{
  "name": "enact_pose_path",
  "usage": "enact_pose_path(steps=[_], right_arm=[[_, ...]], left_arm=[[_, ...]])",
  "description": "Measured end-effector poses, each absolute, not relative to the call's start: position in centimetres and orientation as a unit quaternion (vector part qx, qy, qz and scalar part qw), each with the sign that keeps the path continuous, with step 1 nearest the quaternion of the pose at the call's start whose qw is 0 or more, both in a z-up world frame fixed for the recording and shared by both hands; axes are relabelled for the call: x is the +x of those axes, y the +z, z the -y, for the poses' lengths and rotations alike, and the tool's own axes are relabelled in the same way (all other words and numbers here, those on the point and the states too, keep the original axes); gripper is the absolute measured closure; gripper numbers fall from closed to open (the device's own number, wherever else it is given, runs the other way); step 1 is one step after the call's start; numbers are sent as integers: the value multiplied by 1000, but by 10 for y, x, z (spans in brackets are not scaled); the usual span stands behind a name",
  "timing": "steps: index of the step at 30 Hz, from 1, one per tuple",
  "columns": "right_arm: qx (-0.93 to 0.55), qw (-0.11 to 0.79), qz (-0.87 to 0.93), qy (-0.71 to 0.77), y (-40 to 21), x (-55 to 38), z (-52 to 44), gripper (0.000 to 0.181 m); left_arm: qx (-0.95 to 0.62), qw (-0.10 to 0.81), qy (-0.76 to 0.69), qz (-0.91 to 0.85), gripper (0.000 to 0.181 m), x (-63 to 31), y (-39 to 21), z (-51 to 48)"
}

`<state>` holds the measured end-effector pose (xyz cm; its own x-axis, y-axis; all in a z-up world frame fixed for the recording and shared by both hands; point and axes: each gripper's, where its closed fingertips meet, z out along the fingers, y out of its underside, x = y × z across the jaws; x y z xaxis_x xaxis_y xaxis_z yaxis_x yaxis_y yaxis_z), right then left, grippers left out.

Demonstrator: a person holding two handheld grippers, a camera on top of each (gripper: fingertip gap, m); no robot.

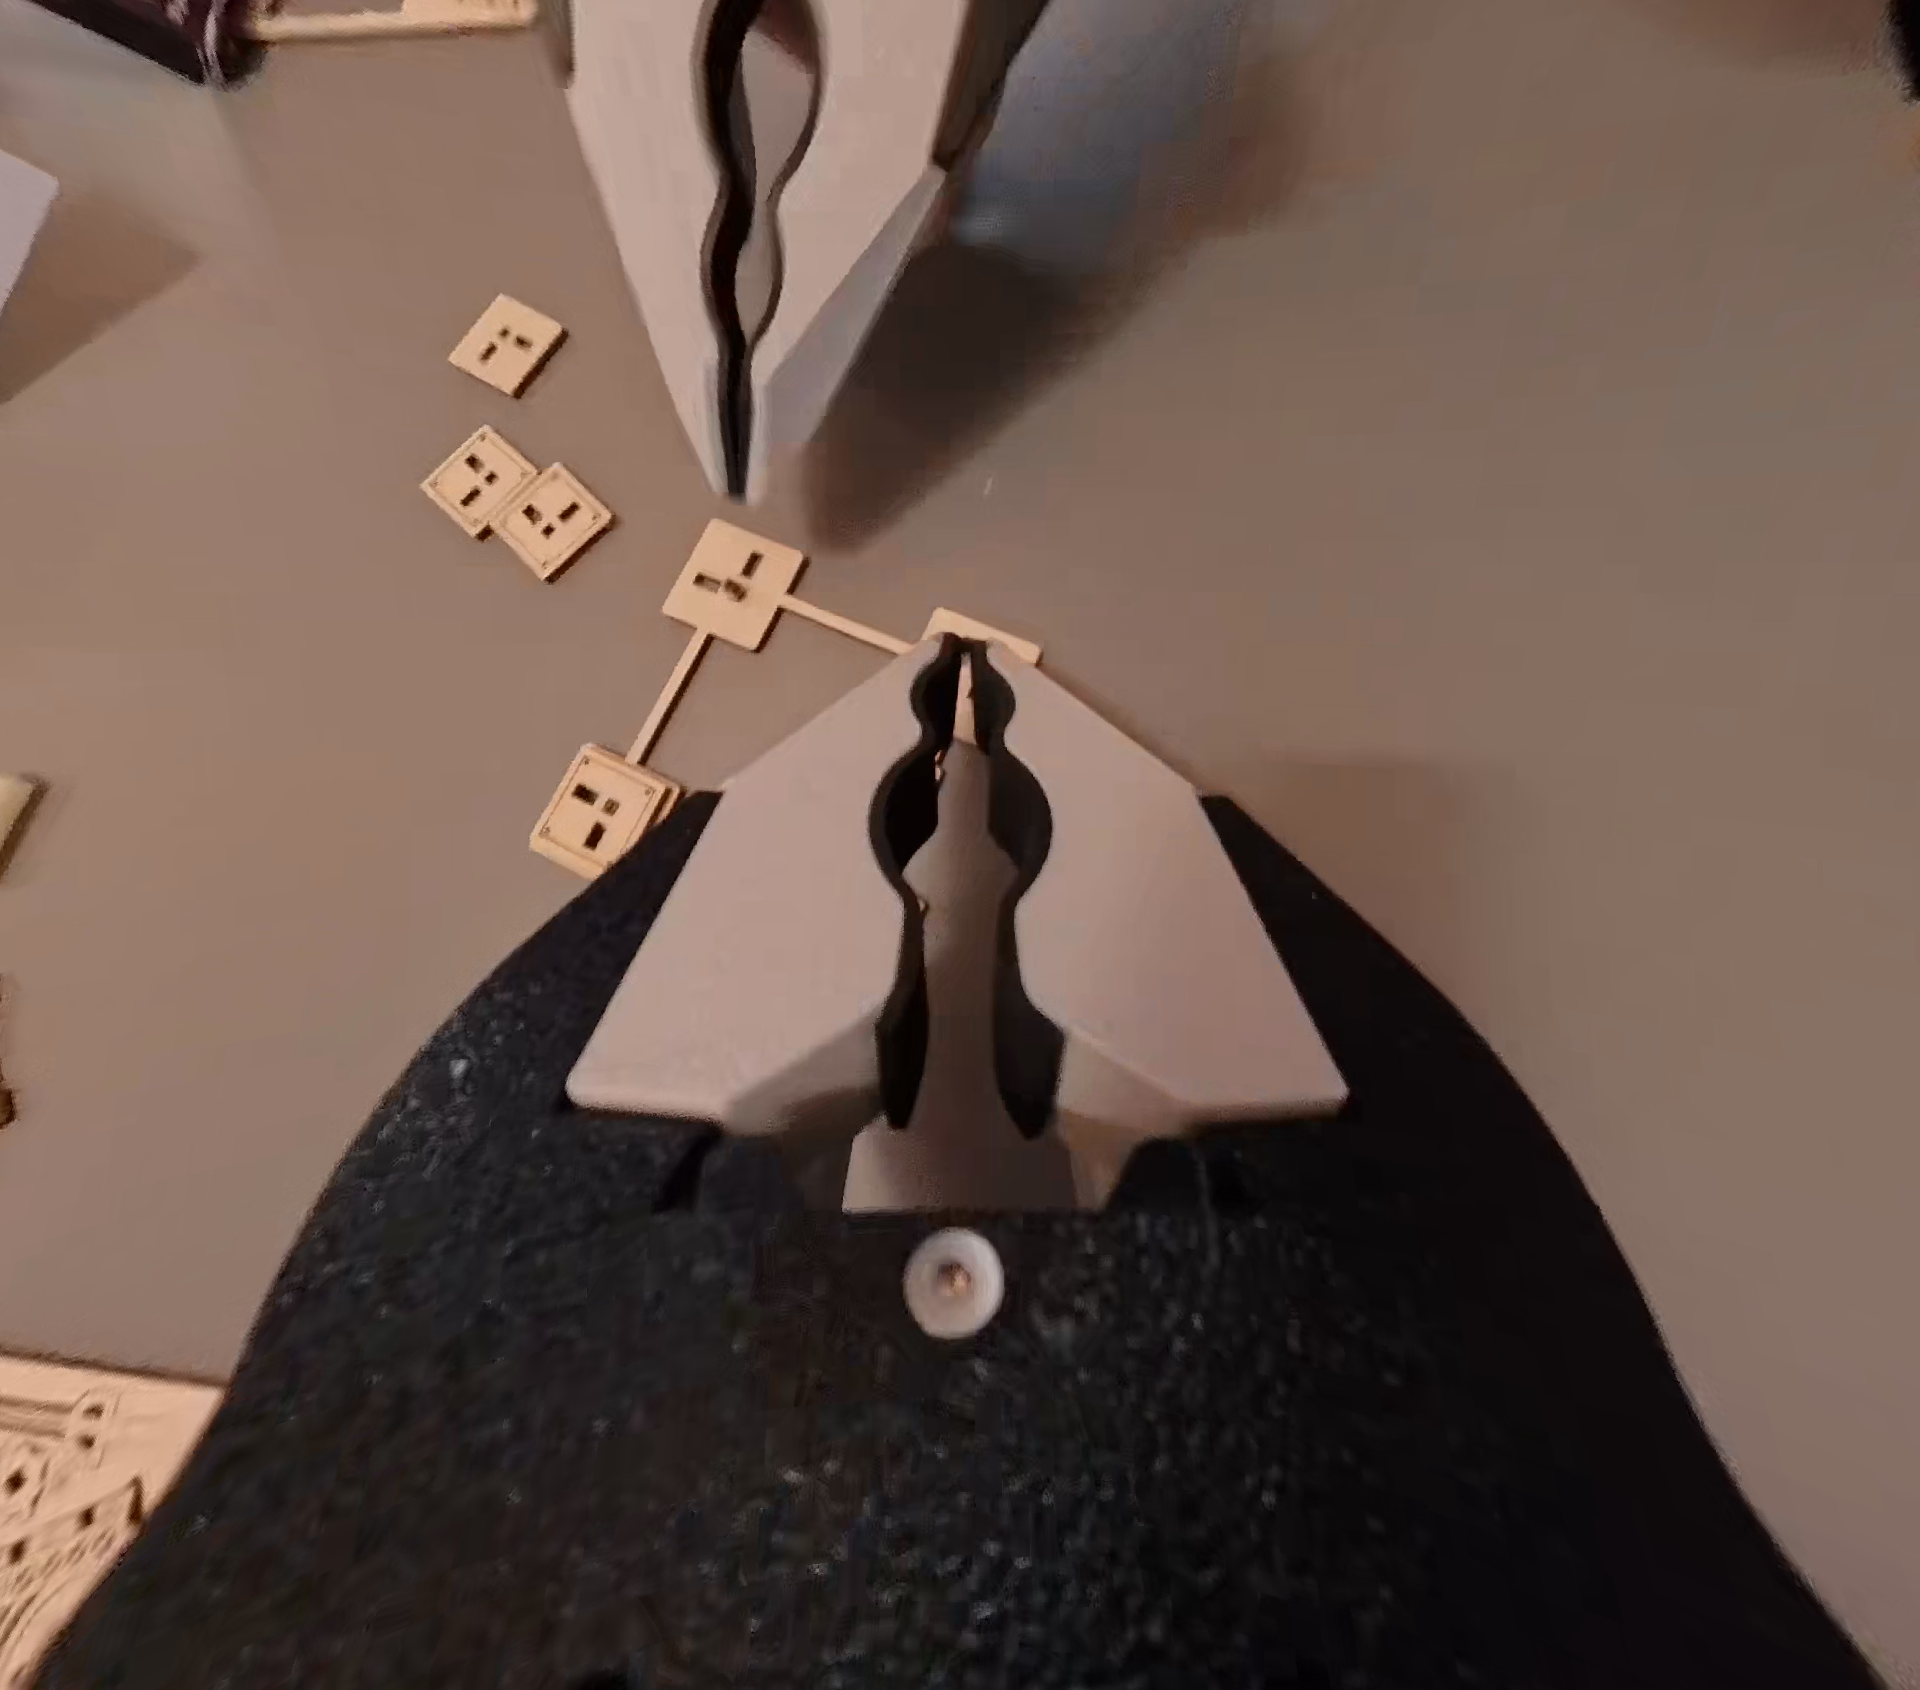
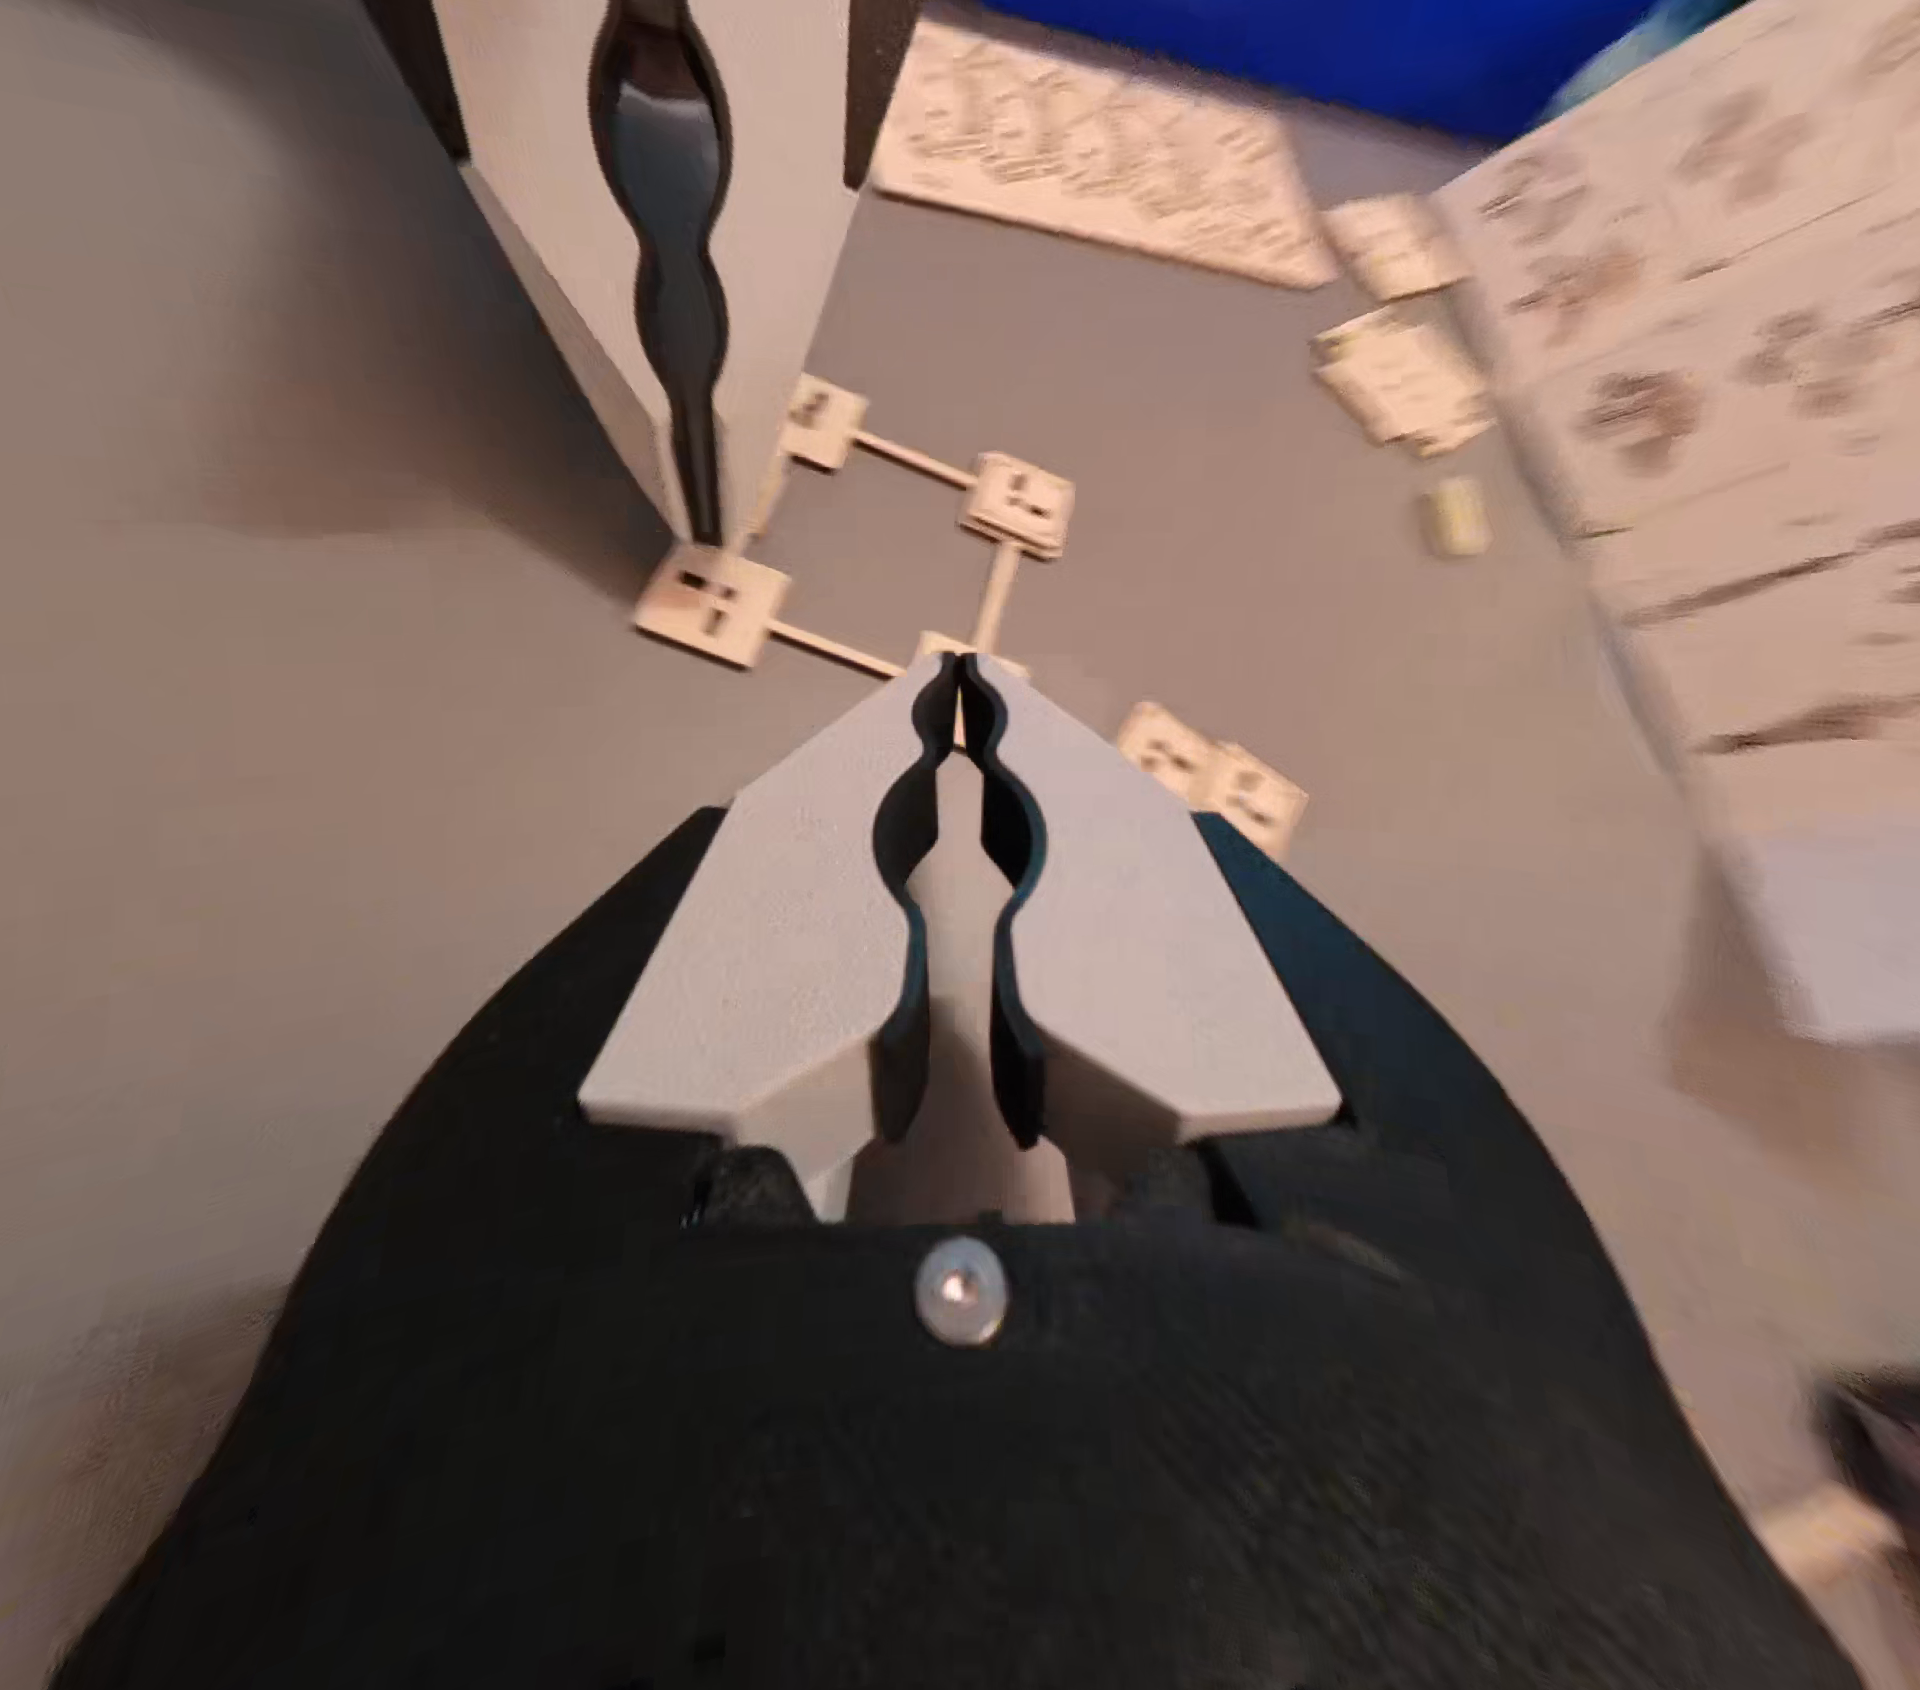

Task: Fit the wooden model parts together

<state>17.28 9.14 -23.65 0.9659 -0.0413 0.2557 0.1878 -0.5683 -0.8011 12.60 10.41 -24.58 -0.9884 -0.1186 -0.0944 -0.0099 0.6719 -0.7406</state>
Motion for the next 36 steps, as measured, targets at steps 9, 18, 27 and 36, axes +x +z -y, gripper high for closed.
enact_pose_path(steps=[9, 18, 27, 36], right_arm=[[-879, 435, -111, 162, -233, 177, -109, 178], [-913, 382, -69, 124, -263, 169, -112, 181], [-922, 370, -32, 111, -266, 166, -112, 181], [-929, 362, 2, 79, -266, 166, -111, 181]], left_arm=[[-1, 28, -471, -882, 181, 133, -232, -110], [90, 16, -391, -916, 181, 131, -250, -106], [107, -4, -376, -920, 181, 130, -262, -102], [111, 5, -354, -928, 181, 132, -263, -105]])
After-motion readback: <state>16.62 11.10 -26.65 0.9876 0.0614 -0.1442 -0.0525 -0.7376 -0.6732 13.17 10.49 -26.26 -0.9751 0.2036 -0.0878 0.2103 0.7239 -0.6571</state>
